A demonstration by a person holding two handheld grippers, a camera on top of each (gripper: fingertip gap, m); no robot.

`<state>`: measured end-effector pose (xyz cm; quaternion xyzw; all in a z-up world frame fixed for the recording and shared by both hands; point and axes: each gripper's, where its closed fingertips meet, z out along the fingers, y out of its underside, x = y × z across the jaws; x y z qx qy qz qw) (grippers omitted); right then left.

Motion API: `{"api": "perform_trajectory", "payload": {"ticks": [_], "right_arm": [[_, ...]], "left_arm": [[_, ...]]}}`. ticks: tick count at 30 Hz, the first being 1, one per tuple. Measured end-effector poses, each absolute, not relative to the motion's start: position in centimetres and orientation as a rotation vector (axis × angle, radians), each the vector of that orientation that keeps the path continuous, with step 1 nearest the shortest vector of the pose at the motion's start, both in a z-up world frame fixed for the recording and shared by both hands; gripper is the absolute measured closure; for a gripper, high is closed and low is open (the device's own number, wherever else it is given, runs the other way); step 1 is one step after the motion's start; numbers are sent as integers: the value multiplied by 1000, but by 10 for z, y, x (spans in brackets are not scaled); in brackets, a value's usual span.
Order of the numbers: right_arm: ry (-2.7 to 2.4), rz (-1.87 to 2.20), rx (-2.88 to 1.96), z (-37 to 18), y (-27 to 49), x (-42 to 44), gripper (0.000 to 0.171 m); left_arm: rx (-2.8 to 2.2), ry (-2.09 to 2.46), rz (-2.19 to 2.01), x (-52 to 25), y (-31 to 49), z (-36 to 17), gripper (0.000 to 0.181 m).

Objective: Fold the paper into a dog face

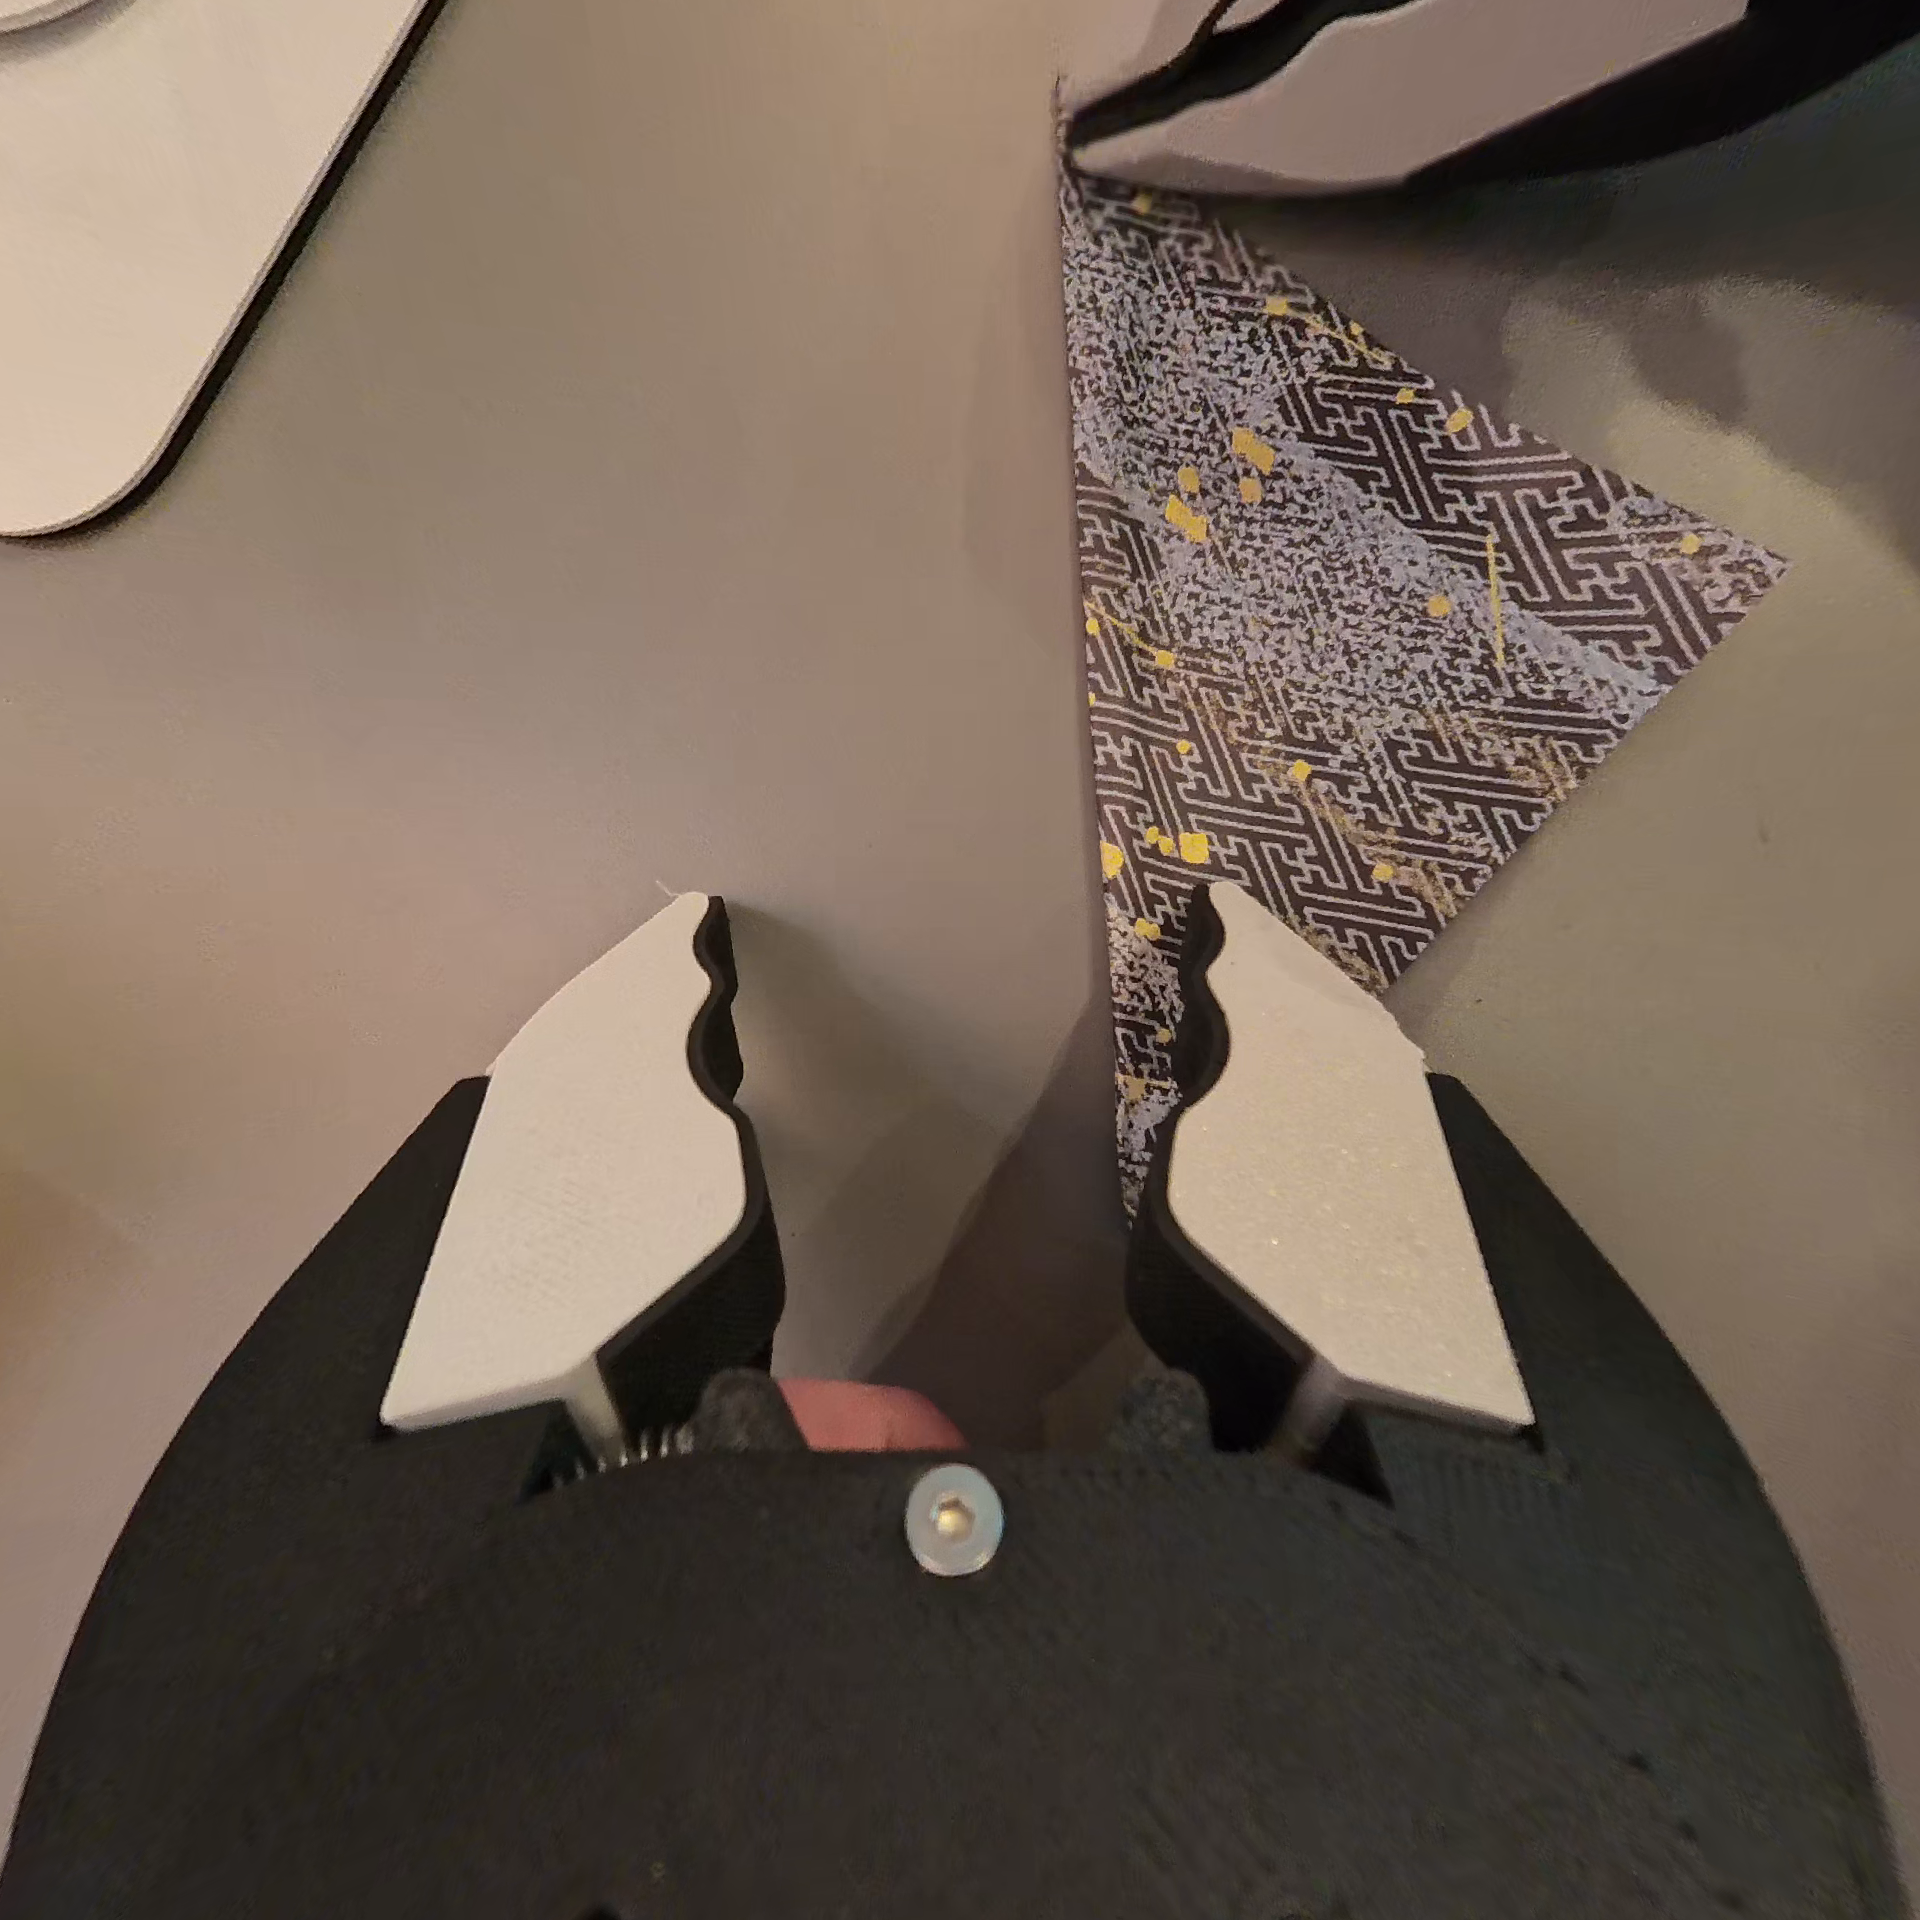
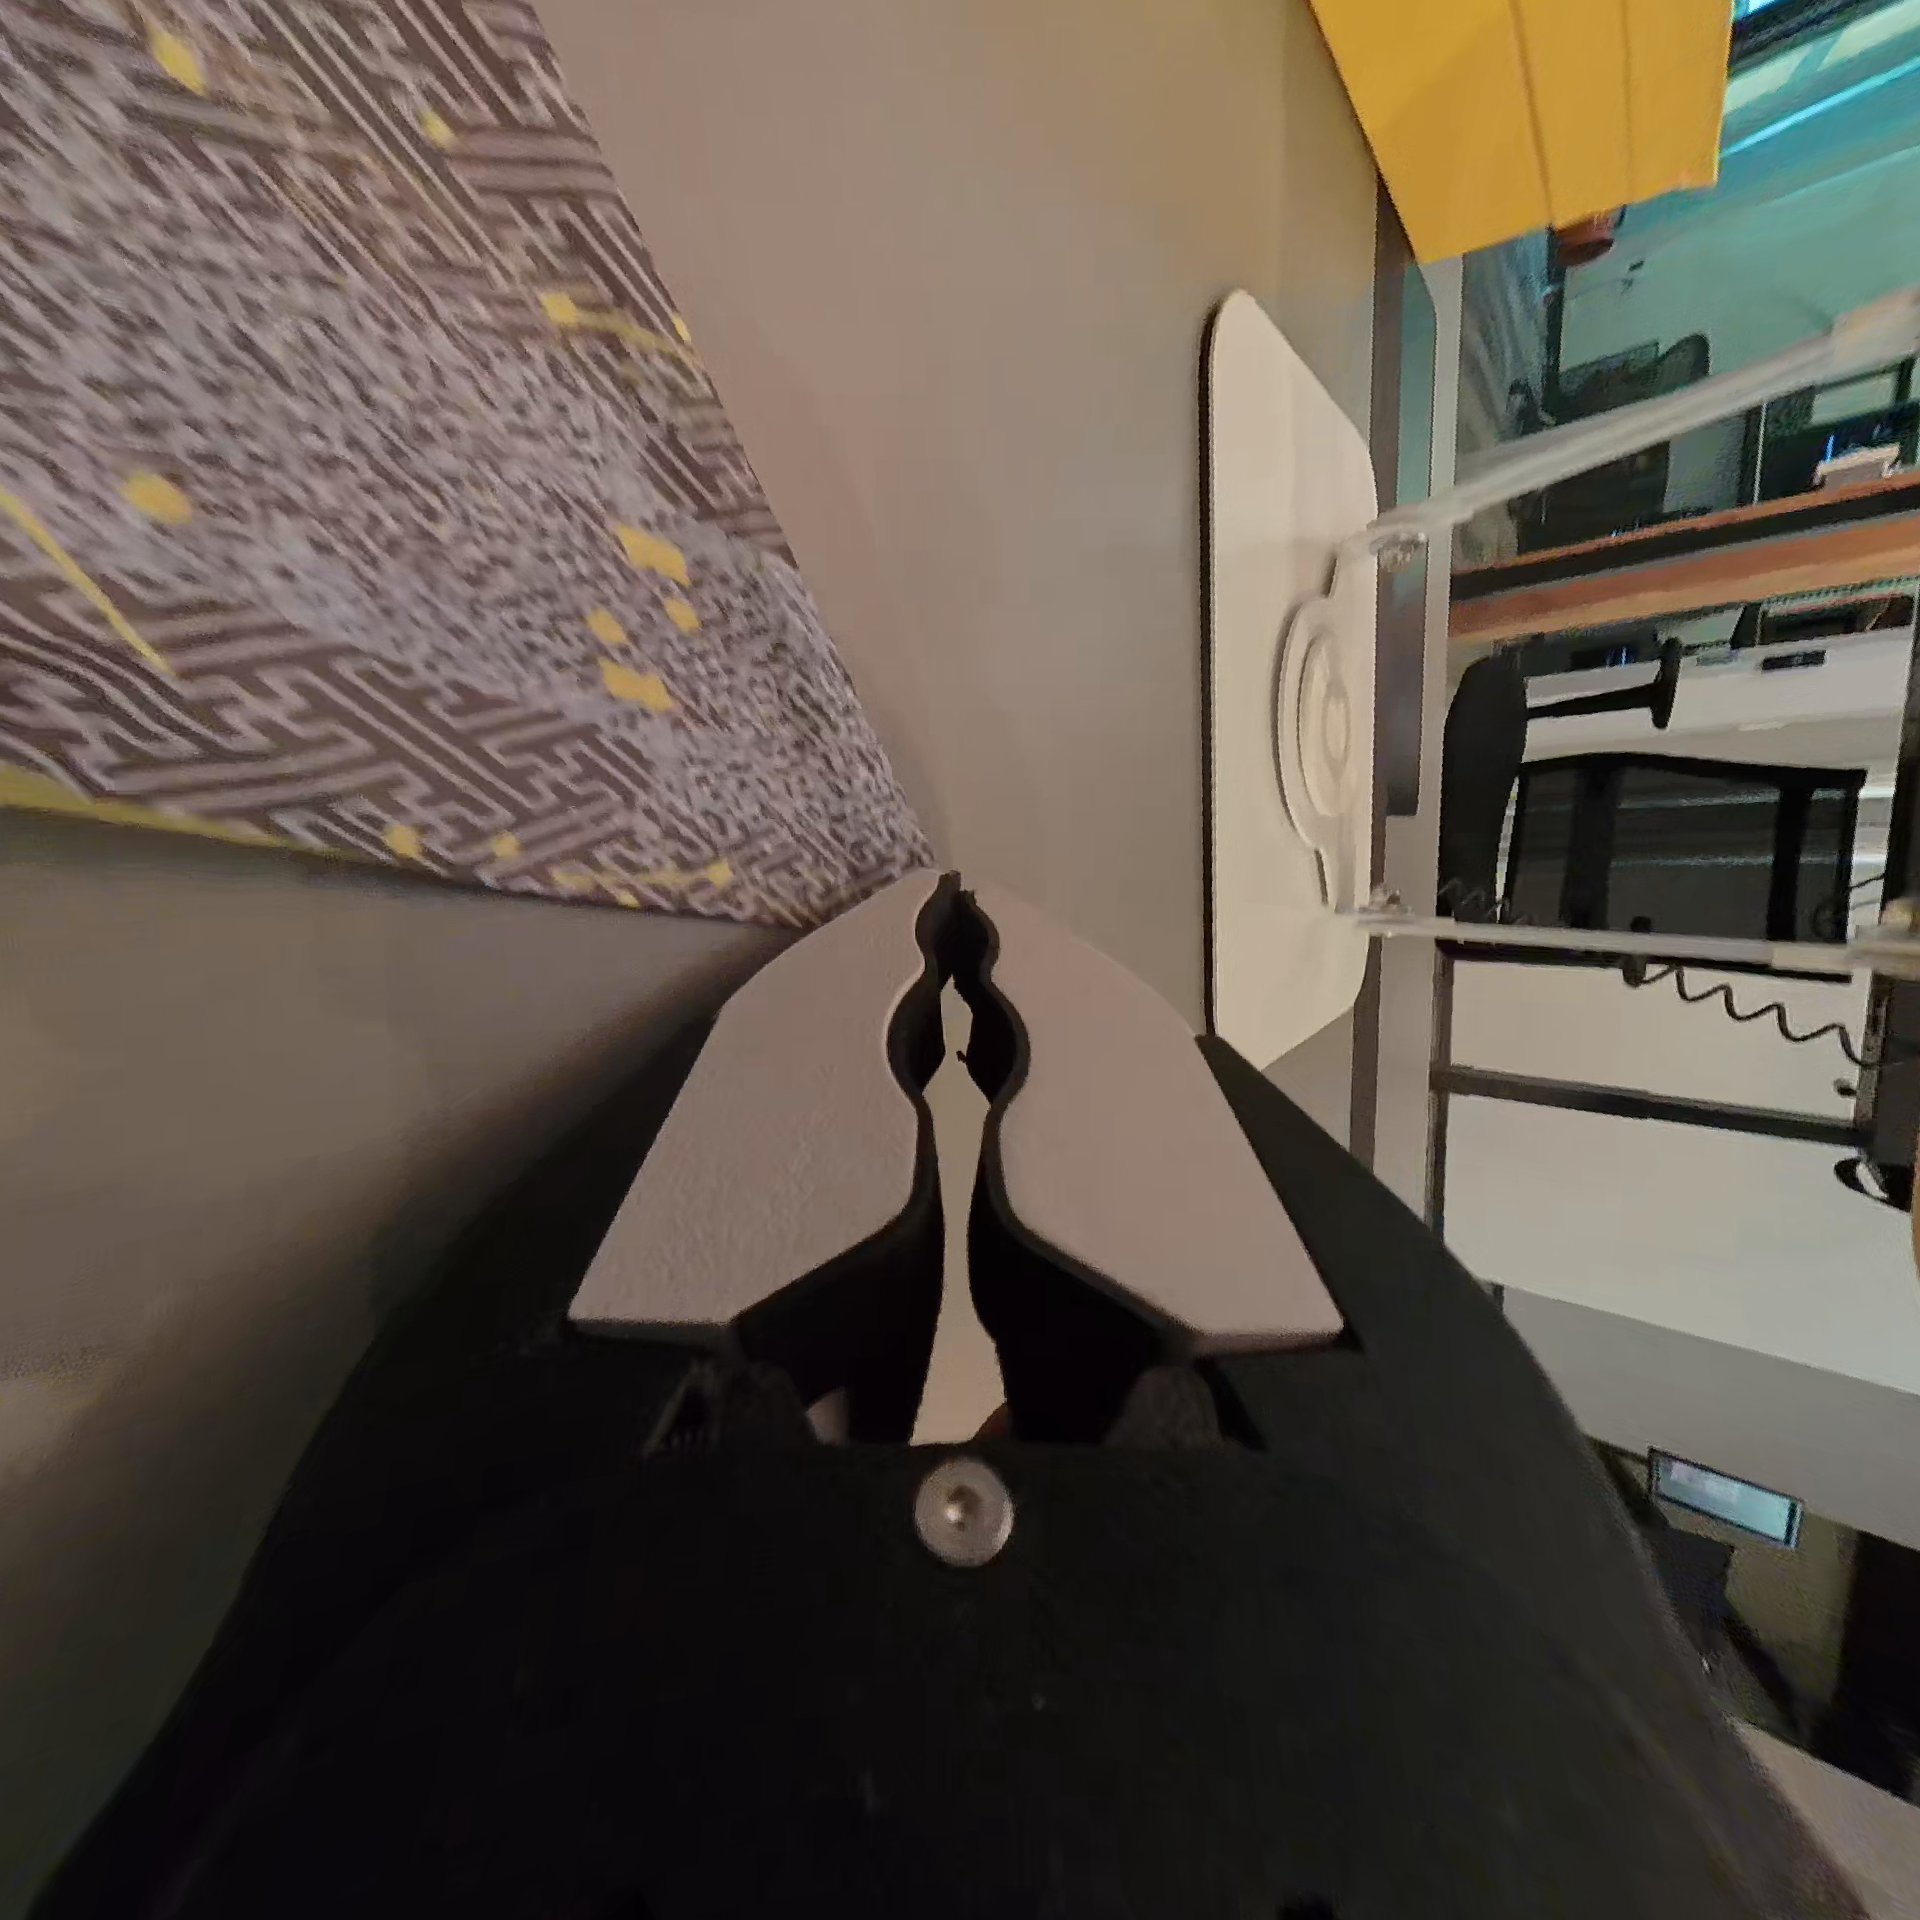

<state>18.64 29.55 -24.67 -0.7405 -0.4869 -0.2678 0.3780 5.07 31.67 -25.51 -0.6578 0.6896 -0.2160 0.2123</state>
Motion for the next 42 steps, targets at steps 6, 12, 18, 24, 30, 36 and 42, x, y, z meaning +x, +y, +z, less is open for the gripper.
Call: {"api": "perform_trajectory", "payload": {"ticks": [6, 12, 18, 24, 30, 36, 42], "right_arm": [[-978, -620, -2079, -233, 290, 230, 171], [-939, -175, -2155, -222, 272, 163, 170], [-944, -43, -2283, -251, 261, 151, 171], [-983, -100, -2260, -251, 272, 158, 171], [-1007, -27, -2219, -250, 269, 158, 171], [-1079, 12, -2153, -245, 266, 153, 171], [-1168, 14, -2120, -250, 260, 147, 171]], "left_arm": [[-1921, 1820, -566, 54, 317, -255, 98], [-2098, 1573, -483, 66, 305, -255, 100], [-2089, 1532, -500, 78, 274, -255, 93], [-1973, 1664, -579, 101, 220, -255, 88], [-1818, 1652, -731, 108, 225, -217, 99], [-1752, 1548, -722, 121, 312, -199, 110], [-1574, 1791, -580, 145, 323, -228, 114]]}}
